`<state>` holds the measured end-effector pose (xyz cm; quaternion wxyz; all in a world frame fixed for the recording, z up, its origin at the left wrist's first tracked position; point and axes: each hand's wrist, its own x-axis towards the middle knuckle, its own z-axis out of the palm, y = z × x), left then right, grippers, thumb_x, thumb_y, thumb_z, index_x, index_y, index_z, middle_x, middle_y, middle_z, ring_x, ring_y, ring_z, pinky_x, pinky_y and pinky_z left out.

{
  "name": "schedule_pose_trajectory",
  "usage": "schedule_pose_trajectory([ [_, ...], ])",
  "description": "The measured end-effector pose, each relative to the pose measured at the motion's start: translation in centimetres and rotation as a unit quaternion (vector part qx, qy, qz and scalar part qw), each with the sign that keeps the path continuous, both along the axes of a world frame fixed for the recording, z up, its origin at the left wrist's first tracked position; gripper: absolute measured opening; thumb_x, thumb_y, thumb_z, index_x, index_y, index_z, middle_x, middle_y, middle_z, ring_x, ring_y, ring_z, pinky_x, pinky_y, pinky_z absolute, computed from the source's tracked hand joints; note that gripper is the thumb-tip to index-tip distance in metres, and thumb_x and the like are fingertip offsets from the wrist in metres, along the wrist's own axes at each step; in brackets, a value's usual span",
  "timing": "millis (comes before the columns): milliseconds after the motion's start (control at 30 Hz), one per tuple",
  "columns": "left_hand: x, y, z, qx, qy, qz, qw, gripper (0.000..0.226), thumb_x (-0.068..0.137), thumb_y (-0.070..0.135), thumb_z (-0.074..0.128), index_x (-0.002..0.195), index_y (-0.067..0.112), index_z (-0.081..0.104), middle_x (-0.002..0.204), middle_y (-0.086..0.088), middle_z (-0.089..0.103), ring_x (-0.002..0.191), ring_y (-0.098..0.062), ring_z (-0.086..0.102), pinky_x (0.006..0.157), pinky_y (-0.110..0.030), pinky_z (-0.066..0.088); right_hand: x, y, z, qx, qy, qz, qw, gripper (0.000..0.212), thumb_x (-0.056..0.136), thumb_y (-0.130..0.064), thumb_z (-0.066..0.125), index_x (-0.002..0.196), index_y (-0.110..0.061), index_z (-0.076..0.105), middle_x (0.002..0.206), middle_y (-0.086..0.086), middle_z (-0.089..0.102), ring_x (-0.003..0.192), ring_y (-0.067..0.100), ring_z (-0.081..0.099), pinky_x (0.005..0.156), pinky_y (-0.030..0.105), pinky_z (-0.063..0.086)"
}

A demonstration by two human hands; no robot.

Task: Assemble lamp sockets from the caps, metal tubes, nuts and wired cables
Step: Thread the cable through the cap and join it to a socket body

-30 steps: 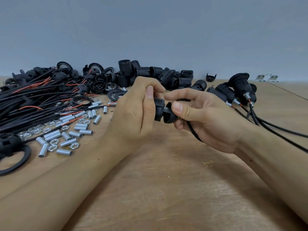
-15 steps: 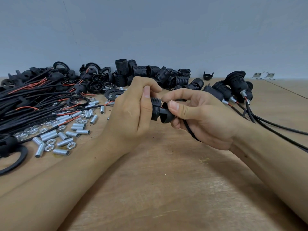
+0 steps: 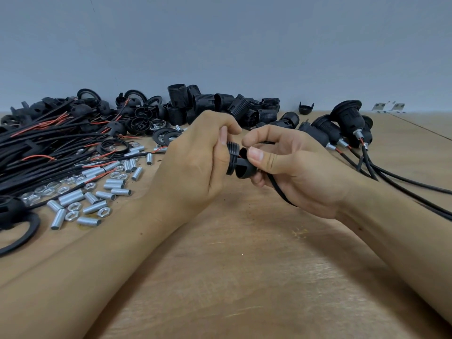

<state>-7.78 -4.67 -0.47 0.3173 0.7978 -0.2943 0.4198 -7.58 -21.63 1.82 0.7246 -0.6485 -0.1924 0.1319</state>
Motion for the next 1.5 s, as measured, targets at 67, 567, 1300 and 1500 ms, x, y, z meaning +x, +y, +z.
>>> schedule_pose_trajectory([
  [67, -0.1, 0.1, 0.2, 0.027, -0.006, -0.002, 1.0, 0.031, 0.102, 0.011, 0.034, 0.106, -0.006, 0.059, 0.095, 0.001, 0.051, 0.08, -0.013, 0.052, 0.074, -0.014, 0.038, 0.0, 0.0, 0.0, -0.003, 0.0, 0.0, 1.0, 0.01, 0.088, 0.001, 0.057, 0.093, -0.007, 0.057, 0.085, 0.012, 0.056, 0.071, 0.023, 0.045, 0.056, 0.022, 0.044],
  [567, -0.8, -0.9, -0.1, -0.03, -0.013, 0.057, 0.998, 0.03, 0.103, 0.012, 0.033, 0.11, -0.005, 0.057, 0.092, -0.006, 0.056, 0.078, -0.012, 0.05, 0.072, -0.014, 0.037, 0.0, -0.3, -0.1, 0.01, -0.025, 0.014, 1.0, 0.027, 0.072, -0.016, 0.065, 0.097, -0.008, 0.059, 0.081, 0.008, 0.061, 0.057, 0.015, 0.051, 0.059, 0.024, 0.048],
  [1300, -0.1, -0.5, -0.9, -0.064, 0.021, -0.028, 0.997, 0.027, 0.103, 0.01, 0.03, 0.115, 0.0, 0.052, 0.087, -0.005, 0.057, 0.078, -0.013, 0.056, 0.07, -0.028, 0.044, -0.1, -0.2, -0.4, 0.003, 0.017, 0.006, 1.0, 0.042, 0.07, -0.017, 0.067, 0.108, -0.001, 0.062, 0.081, 0.012, 0.065, 0.06, 0.018, 0.058, 0.062, 0.026, 0.054],
  [1500, -0.1, -0.5, -0.9, -0.102, 0.039, -0.053, 0.993, 0.023, 0.104, 0.006, 0.028, 0.112, 0.007, 0.05, 0.083, -0.005, 0.056, 0.074, -0.017, 0.056, 0.068, -0.035, 0.045, 0.0, -0.5, 0.0, 0.007, 0.056, 0.041, 0.998, 0.046, 0.07, -0.014, 0.069, 0.113, 0.001, 0.063, 0.094, 0.017, 0.064, 0.059, 0.014, 0.057, 0.06, 0.023, 0.052],
])
